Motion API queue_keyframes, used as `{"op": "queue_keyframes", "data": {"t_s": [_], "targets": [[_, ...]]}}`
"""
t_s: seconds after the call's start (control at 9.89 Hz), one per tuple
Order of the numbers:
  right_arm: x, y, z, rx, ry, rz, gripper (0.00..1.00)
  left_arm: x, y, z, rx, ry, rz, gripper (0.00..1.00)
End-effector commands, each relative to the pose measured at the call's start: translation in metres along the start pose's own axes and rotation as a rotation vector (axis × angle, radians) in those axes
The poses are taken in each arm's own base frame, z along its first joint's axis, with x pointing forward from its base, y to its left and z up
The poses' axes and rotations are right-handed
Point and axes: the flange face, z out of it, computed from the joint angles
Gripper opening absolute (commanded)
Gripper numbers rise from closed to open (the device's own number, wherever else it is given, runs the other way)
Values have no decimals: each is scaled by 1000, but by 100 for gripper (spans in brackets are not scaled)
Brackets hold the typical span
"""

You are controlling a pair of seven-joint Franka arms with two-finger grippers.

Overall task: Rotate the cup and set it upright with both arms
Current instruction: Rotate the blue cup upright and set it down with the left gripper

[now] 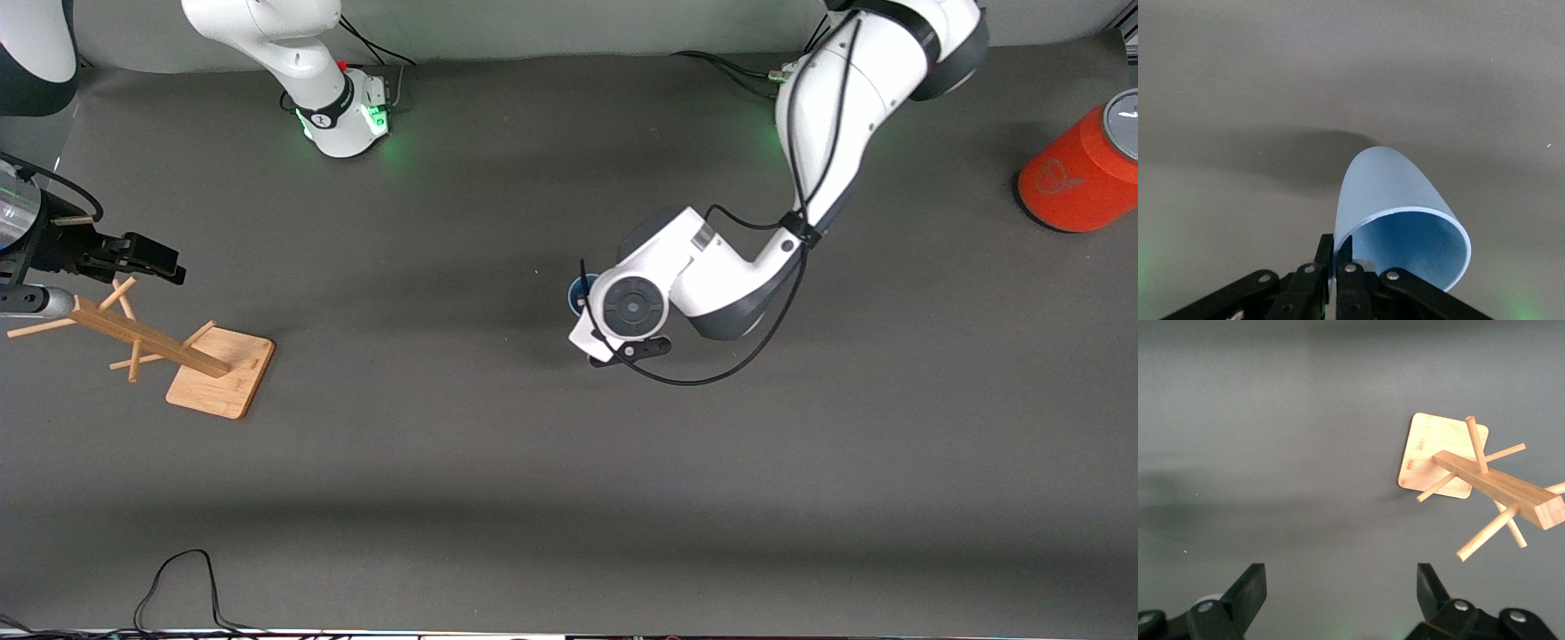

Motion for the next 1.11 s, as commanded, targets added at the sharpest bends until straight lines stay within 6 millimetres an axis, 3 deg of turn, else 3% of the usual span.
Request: {"op": "queue_keyframes", "data": {"t_s": [0.0,0.1,0.2,0.4,0.61,0.81,1.01], "targets": [[2,2,-4,-16,16,-21,100,-30,-5,16,-25,46,19,10],[4,2,-1,-16,13,-21,100,-39,-5,23,-31,67,24,80],[6,2,-2,-15,18,-19,100,-48,-3,23,-26,77,32,100],[8,0,0,-16,15,-18,100,-52,-4,13,-20,86,20,100],[9,0,1,-18,13,-19,100,-58,-8,-9,-3,92,16,100],[9,-2,2,-18,12,-22,100,-67,-13,-60,-7,157,21,100],[11,-3,2,-20,13,-25,100,-45,-45,-126,-18,292,4,100]]}}
